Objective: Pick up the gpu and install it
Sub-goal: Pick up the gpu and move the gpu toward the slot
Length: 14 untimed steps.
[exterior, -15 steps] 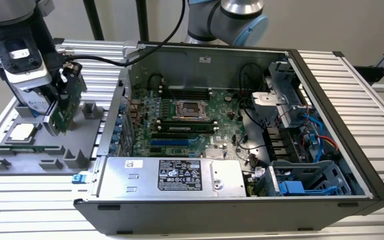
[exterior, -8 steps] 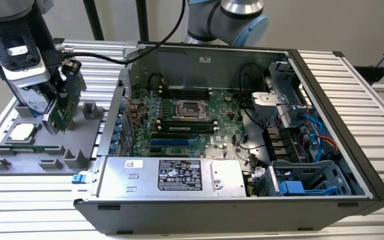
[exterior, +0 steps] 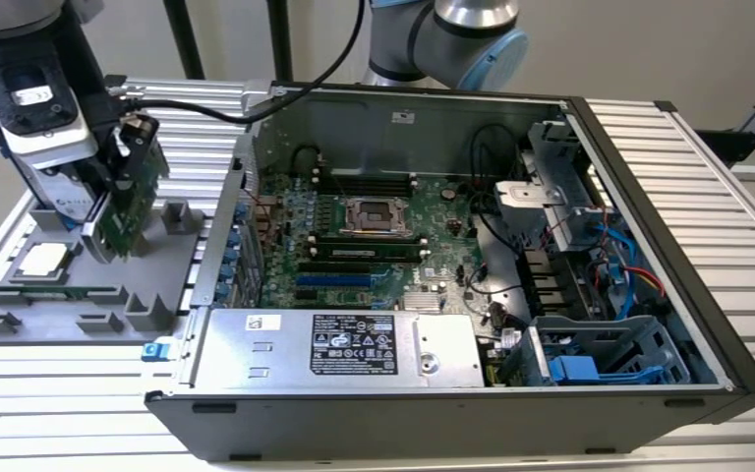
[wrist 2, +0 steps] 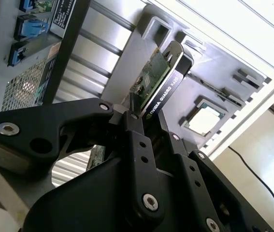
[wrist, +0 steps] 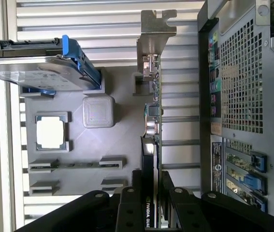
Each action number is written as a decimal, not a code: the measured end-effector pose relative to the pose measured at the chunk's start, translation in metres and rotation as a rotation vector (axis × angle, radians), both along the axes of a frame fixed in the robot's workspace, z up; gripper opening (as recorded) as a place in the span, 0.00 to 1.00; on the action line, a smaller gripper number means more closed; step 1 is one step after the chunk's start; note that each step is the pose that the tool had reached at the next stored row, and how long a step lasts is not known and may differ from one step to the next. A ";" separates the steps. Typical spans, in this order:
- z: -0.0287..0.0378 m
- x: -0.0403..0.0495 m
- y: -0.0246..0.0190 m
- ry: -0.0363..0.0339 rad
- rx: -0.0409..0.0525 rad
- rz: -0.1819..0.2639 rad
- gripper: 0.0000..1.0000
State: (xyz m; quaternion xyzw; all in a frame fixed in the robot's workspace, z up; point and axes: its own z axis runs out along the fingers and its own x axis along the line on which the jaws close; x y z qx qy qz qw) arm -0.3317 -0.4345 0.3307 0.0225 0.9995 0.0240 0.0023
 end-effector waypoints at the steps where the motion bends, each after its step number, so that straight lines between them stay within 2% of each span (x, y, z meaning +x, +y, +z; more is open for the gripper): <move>1: 0.0006 0.0000 0.0000 0.0001 0.0000 0.000 0.00; 7: 0.0020 0.0000 0.0000 0.0002 -0.0002 0.000 0.00; 14: 0.0067 0.0000 0.0000 0.0002 -0.0001 0.000 0.00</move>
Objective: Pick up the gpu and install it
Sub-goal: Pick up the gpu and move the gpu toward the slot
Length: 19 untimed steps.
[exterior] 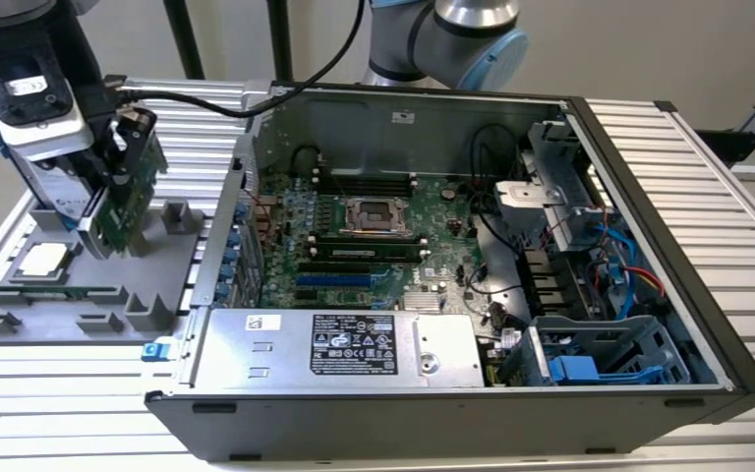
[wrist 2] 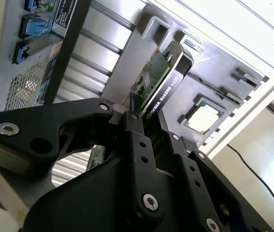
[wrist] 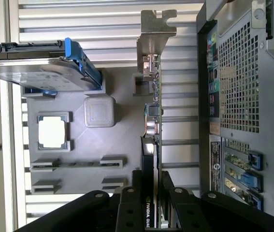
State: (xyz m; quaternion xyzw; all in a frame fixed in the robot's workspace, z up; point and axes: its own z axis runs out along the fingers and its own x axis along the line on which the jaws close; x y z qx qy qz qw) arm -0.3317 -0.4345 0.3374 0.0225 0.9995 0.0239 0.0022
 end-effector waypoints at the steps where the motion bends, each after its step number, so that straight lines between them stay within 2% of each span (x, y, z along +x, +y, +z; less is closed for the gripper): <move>1: 0.0008 0.0001 -0.0001 -0.0001 0.0000 0.000 0.00; 19: 0.0182 0.0000 0.0000 -0.0001 0.0006 0.000 0.00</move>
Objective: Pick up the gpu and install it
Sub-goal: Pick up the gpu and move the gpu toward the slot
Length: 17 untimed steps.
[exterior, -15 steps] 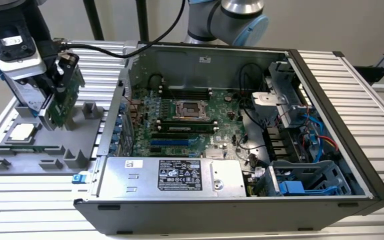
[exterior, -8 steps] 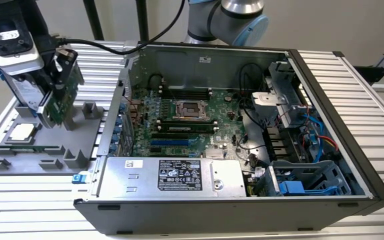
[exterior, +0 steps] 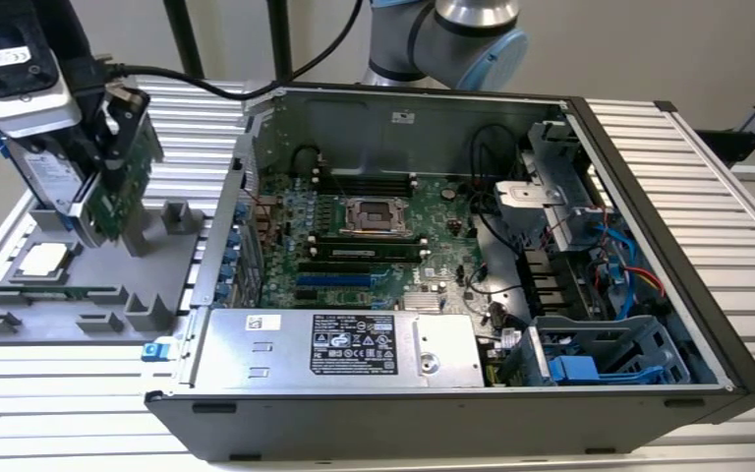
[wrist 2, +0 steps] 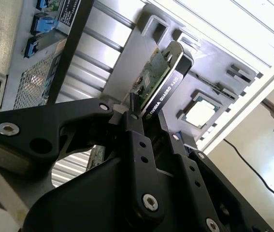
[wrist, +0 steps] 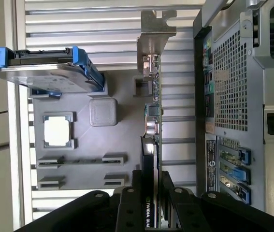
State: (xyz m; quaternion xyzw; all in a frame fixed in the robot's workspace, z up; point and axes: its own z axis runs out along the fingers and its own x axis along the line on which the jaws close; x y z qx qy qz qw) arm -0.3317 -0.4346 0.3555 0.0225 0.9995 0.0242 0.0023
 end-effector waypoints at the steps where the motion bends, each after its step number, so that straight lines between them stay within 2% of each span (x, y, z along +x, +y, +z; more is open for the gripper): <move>1: 0.0009 0.0000 0.0000 -0.0001 0.0001 0.000 0.00; 17: 0.0143 0.0000 0.0000 -0.0001 0.0002 0.000 0.00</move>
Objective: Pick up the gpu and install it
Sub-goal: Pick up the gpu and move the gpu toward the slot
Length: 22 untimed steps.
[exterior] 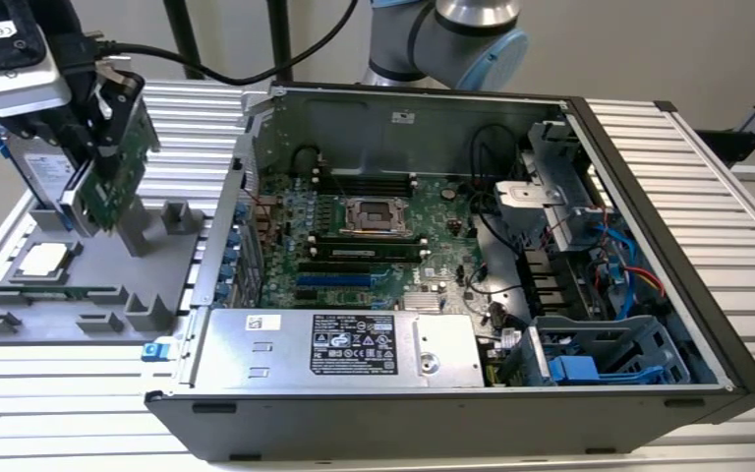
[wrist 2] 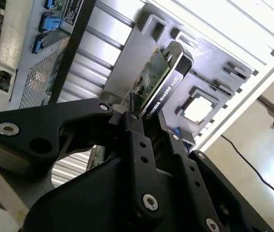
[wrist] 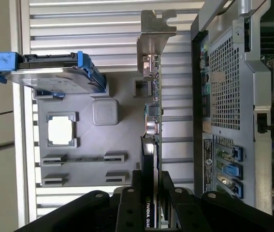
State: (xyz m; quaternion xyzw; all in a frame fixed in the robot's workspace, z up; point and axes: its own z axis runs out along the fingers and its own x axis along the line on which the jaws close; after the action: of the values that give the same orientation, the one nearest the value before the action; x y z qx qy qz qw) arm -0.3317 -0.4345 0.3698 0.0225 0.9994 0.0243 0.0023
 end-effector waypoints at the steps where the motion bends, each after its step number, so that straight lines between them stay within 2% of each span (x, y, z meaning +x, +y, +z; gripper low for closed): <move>1: 0.0007 0.0000 0.0000 0.0000 0.0000 0.000 0.00; 22: 0.0182 0.0000 0.0000 0.0001 -0.0001 0.000 0.00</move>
State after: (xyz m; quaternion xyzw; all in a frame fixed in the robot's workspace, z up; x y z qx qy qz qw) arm -0.3317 -0.4345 0.3881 0.0225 0.9994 0.0243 0.0023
